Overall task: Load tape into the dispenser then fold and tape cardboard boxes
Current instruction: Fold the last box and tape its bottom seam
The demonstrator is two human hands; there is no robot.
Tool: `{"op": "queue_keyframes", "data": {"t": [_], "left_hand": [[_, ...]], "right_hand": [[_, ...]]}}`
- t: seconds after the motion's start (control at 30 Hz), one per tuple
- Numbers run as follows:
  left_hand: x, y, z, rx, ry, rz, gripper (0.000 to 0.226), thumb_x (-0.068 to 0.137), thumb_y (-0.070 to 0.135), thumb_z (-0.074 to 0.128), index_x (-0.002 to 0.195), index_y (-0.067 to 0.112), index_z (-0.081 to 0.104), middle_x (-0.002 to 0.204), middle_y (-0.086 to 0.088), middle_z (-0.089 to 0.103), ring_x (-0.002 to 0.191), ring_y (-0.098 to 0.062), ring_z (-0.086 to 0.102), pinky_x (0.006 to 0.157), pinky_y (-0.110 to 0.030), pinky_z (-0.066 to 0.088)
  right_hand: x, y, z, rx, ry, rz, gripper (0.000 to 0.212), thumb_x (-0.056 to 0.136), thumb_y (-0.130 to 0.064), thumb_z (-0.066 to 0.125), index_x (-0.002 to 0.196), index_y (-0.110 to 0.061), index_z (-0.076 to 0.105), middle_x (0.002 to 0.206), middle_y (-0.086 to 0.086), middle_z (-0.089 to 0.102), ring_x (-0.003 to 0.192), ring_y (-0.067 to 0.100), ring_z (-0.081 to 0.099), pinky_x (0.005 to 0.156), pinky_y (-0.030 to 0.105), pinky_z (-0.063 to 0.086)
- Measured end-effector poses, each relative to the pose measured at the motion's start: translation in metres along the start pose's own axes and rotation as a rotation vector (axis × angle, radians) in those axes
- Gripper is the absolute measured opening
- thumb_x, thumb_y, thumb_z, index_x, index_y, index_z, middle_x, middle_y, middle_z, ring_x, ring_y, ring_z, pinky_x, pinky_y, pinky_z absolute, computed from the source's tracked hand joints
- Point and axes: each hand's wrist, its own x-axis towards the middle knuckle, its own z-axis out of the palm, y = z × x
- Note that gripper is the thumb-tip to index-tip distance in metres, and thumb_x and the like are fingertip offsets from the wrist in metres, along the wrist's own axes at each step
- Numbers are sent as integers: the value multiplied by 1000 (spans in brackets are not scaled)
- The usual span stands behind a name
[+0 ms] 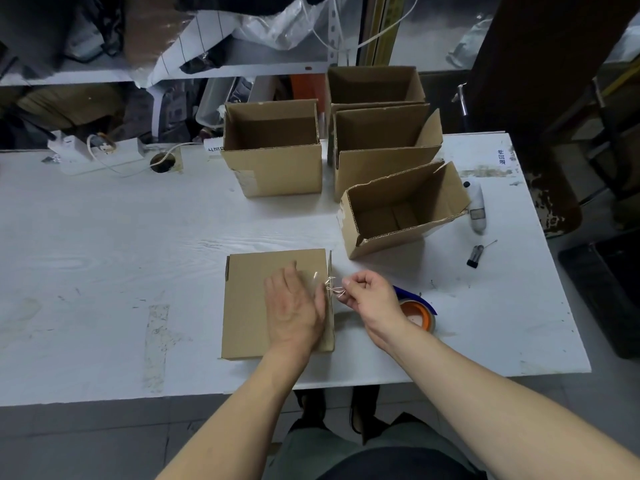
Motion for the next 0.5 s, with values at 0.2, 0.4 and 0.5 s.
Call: {"op": "queue_keyframes", "data": {"t": [0.2,0.4,0.5], "left_hand": [[2,-2,-1,-43,-49,-5,50,93,29,57,130,-5,55,105,-22,55,92,-39,51,85,-47,42],[2,-1,-2,-70,-38,-14,47,91,27,57,127,-3,55,107,-21,55,94,-37,49,87,-44,39],[5,-3,-2,-108,-28,-22,47,88,22,68,127,-2,55,108,-20,55,95,-36,48,89,-42,39]], "right_hand": [[5,8,8,-109,69,12,10,101,-6,62,91,-5,63,87,25,68,76,24,65,68,25,56],[-1,12,20,-448,128,-116,11,103,-21,61,92,-17,61,85,-3,66,79,17,63,71,27,51],[-4,11,25,-558,102,-134,10,105,-29,57,104,-19,59,91,-7,65,88,18,63,76,28,47]]}}
